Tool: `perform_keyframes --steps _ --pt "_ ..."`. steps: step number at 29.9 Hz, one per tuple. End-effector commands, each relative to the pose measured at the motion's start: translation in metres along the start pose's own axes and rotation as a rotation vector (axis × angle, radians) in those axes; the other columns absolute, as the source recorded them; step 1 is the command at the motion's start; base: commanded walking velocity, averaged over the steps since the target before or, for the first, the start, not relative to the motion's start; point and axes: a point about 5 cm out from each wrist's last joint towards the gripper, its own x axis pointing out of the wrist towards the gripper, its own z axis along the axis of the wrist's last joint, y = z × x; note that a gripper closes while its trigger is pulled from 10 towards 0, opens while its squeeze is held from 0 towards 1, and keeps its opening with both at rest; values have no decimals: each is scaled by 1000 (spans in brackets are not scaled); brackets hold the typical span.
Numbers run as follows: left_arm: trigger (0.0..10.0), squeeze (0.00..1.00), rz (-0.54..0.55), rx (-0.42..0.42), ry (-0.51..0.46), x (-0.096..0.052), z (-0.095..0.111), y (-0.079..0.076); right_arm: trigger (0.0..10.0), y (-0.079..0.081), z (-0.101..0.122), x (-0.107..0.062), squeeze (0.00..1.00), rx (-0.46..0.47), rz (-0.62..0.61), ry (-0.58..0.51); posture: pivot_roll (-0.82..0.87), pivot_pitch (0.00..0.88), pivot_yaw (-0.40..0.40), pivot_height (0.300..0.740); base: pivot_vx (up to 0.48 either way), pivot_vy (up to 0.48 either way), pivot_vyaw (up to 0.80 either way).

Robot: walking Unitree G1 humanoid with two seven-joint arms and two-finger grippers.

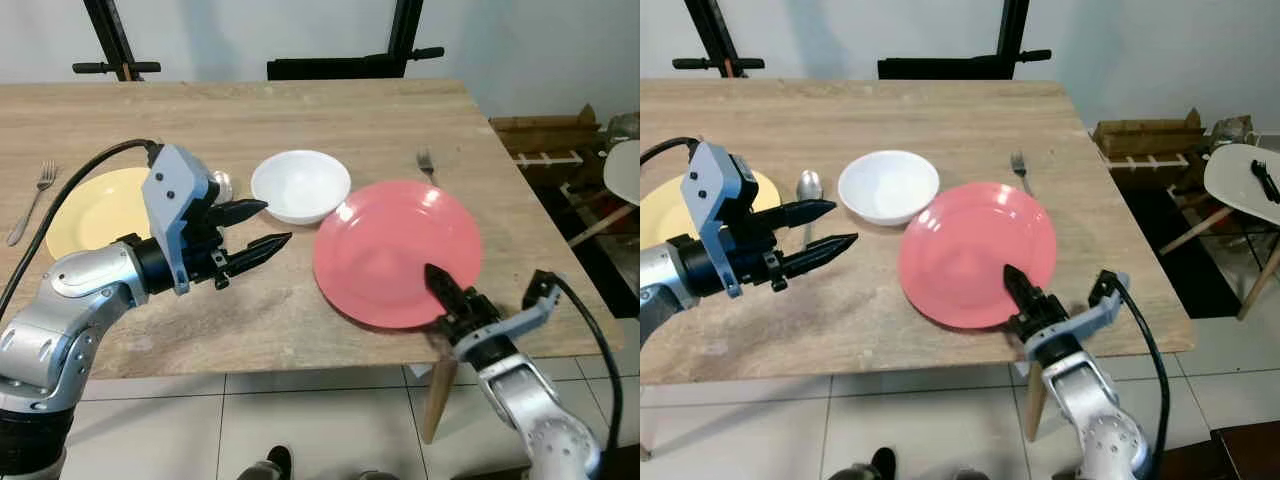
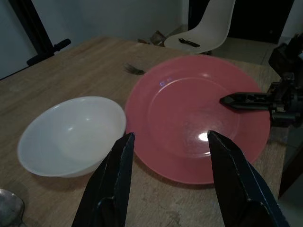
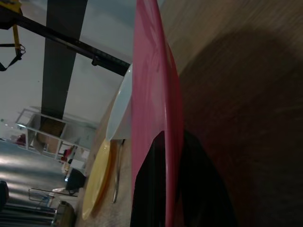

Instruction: Setting the table

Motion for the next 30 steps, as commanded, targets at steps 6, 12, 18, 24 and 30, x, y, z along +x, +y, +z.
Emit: perform_keyframes --steps 6,12,18,24,30 --pt "10000 0 -1 -2 9 -1 0 -4 10000 -8 -32 8 0 43 -48 128 -44 74 32 740 0 0 0" --pt "10000 0 1 -6 11 -1 -2 -5 10000 -12 -27 -2 0 36 -56 131 -53 78 33 740 0 0 0" --pt "10000 0 -3 -11 9 1 -2 -5 10000 -22 -30 -20 8 18 -97 169 -61 82 35 740 0 0 0" --pt "10000 0 -7 -13 6 2 -3 -5 10000 -17 -28 -13 1000 7 -60 159 -64 84 35 740 0 0 0" --pt "10000 0 -9 -15 4 3 -2 -7 10000 -15 -17 -12 0 -110 -32 146 -63 83 33 740 0 0 0"
